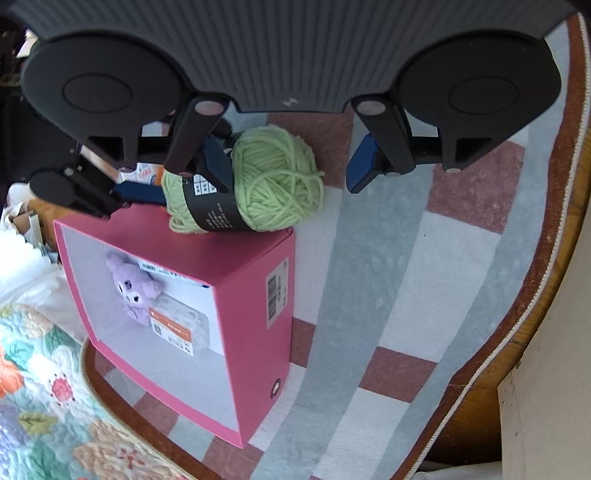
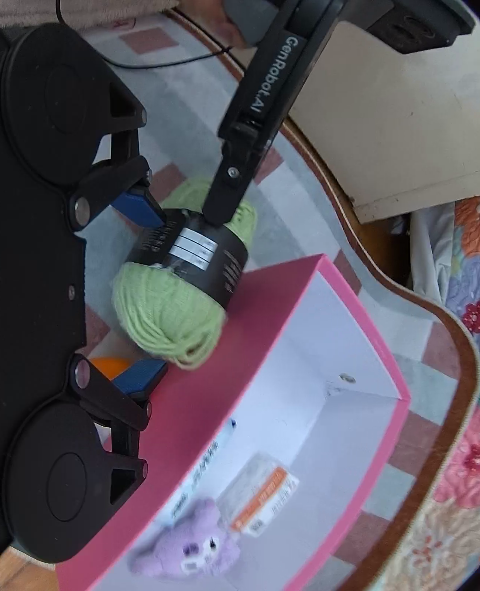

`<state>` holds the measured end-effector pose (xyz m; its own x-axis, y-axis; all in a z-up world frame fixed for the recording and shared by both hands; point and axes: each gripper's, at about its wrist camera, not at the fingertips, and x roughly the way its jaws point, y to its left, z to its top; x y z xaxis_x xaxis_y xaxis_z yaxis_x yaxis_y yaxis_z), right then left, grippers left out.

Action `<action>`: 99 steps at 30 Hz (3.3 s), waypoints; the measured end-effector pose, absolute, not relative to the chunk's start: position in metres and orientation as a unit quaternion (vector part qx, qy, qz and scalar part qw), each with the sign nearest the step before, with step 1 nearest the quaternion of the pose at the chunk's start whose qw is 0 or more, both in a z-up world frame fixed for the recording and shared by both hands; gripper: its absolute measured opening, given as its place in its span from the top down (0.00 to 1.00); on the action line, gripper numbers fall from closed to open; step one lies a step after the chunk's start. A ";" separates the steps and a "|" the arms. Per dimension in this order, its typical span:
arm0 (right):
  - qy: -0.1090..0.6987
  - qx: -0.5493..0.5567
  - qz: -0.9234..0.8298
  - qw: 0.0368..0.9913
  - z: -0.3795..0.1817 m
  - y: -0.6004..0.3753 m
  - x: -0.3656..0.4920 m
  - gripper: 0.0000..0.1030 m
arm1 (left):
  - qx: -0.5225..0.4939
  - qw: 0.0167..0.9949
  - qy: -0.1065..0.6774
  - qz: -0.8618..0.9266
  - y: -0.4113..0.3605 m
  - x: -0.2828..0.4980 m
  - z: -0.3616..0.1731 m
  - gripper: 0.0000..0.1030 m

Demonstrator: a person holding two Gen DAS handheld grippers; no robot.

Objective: Organize objects
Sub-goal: 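Lift the green yarn ball with the left tool, then carry the yarn ball over the pink box and lower it inside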

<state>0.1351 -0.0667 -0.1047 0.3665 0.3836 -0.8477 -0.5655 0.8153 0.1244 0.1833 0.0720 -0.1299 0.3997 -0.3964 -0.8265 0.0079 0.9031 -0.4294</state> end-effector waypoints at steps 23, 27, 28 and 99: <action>0.514 -0.046 0.320 0.795 -0.090 -0.055 0.071 0.17 | -0.165 0.824 0.515 -0.171 0.040 0.173 -0.124 0.45; 0.501 -0.058 0.312 0.805 -0.084 -0.061 0.064 0.19 | -0.198 0.823 0.509 -0.158 0.058 0.170 -0.119 0.41; 0.497 -0.055 0.308 0.809 -0.082 -0.064 0.063 0.19 | -0.211 0.820 0.509 -0.156 0.064 0.169 -0.119 0.40; 0.410 0.005 0.241 0.880 0.026 -0.111 0.141 0.40 | -0.104 0.847 0.481 -0.203 -0.016 0.213 0.026 0.47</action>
